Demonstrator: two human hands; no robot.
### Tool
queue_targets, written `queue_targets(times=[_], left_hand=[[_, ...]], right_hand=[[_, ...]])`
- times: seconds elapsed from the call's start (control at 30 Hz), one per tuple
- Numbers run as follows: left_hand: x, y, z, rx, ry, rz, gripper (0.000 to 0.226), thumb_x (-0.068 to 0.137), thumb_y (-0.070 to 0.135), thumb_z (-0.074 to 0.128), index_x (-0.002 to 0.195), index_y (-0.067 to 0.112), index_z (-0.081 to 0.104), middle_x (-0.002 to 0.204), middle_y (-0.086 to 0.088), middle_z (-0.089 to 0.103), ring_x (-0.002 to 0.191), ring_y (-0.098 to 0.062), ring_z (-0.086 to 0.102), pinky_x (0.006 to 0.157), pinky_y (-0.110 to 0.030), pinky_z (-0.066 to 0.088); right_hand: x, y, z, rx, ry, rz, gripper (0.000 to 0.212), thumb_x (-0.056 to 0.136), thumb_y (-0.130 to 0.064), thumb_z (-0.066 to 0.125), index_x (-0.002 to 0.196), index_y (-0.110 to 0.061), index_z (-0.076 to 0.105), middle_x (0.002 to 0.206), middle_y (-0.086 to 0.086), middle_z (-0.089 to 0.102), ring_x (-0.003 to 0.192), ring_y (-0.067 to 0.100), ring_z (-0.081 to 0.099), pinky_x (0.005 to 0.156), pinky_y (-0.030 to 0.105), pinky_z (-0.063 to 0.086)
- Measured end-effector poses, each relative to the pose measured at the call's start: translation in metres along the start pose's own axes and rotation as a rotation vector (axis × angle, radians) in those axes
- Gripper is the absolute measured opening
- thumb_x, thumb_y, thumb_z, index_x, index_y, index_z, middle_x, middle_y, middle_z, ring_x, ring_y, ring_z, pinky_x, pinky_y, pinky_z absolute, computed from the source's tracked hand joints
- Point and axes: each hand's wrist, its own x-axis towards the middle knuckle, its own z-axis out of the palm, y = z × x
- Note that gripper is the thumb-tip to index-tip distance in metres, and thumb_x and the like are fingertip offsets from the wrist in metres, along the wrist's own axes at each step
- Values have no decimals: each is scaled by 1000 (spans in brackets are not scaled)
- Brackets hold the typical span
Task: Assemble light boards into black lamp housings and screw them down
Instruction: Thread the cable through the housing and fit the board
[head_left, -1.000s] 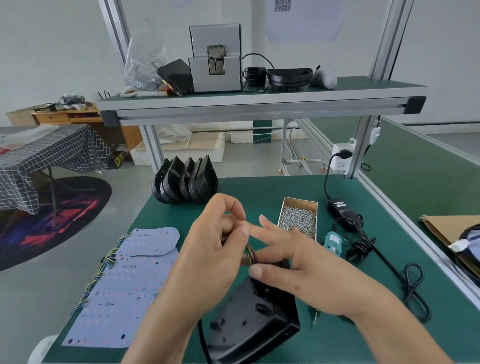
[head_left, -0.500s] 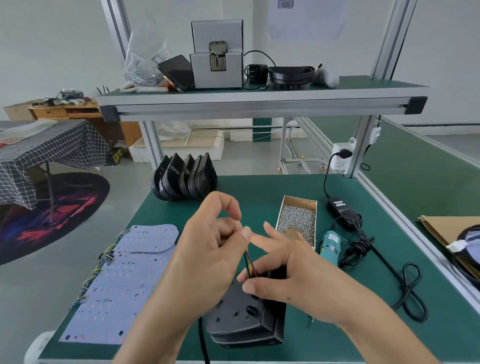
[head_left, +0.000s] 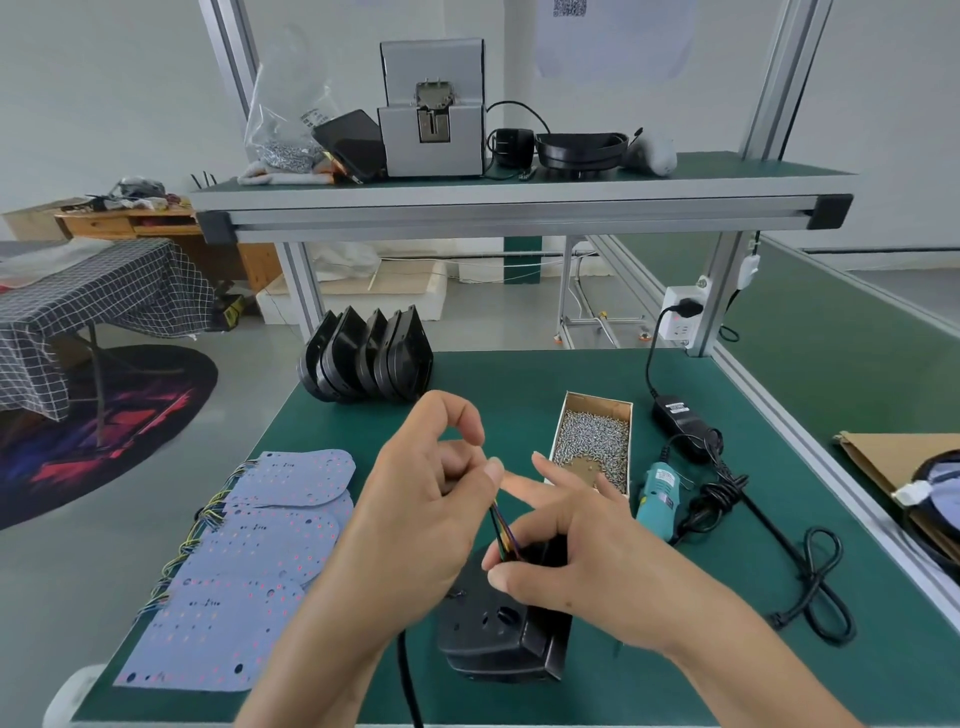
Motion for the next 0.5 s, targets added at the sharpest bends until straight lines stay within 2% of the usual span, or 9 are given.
queue_targets(times=[0.07, 0.13, 0.2, 0.23, 0.3, 0.37, 0.43, 0.5], left_hand=[[1, -5, -2, -9, 42, -18, 18, 99, 13, 59, 97, 27, 48, 58, 4, 43, 52, -16, 27, 48, -23, 27], [5, -5, -7, -95, 111, -36, 14, 97, 16, 58, 92, 28, 52, 59, 5, 42, 52, -14, 26, 48, -20, 27], [11, -1, -13, -202, 151, -41, 14, 93, 17, 56, 87, 30, 56, 63, 1, 43, 50, -10, 28, 48, -15, 28], [13, 0, -16, -231, 160, -41, 18, 94, 14, 57, 86, 30, 57, 64, 0, 44, 49, -8, 28, 48, -14, 28], [16, 0, -20, -244, 169, -43, 30, 101, 3, 56, 86, 29, 58, 65, 2, 46, 49, -8, 28, 47, -14, 28], [18, -1, -20, -254, 183, -54, 36, 104, -1, 51, 86, 29, 59, 65, 2, 47, 50, -9, 29, 47, -14, 28], [20, -5, -20, -305, 204, -57, 31, 101, 3, 55, 85, 29, 61, 66, 2, 47, 49, -9, 30, 46, -14, 29], [24, -15, -22, -346, 242, -71, 22, 96, 8, 56, 86, 27, 61, 65, 1, 46, 49, -8, 30, 45, -14, 28]], right_hand=[[2, 2, 0, 35, 31, -42, 15, 89, -54, 73, 104, -55, 75, 161, -35, 30, 153, -13, -2, 128, 38, -7], [1, 9, 0, 168, 97, -161, 25, 93, -52, 73, 116, -46, 77, 151, -30, 50, 151, -9, 23, 126, 27, 18], [-4, 17, 4, 335, 154, -278, 40, 95, -55, 68, 129, -34, 74, 136, -16, 67, 138, 7, 53, 115, 28, 38], [-6, 21, 7, 389, 164, -326, 48, 94, -59, 68, 132, -31, 72, 131, -8, 69, 130, 17, 60, 109, 30, 44], [-7, 28, 14, 463, 157, -364, 58, 90, -62, 71, 136, -27, 68, 128, 1, 67, 123, 27, 62, 104, 33, 47], [-3, 30, 22, 570, 183, -355, 57, 88, -58, 76, 134, -25, 69, 126, 4, 68, 121, 26, 63, 102, 31, 48], [3, 29, 31, 687, 269, -343, 48, 86, -57, 78, 121, -26, 75, 118, 6, 73, 114, 21, 68, 97, 28, 51], [9, 25, 37, 738, 423, -316, 42, 85, -59, 77, 105, -23, 78, 104, 6, 76, 101, 16, 70, 91, 23, 51]])
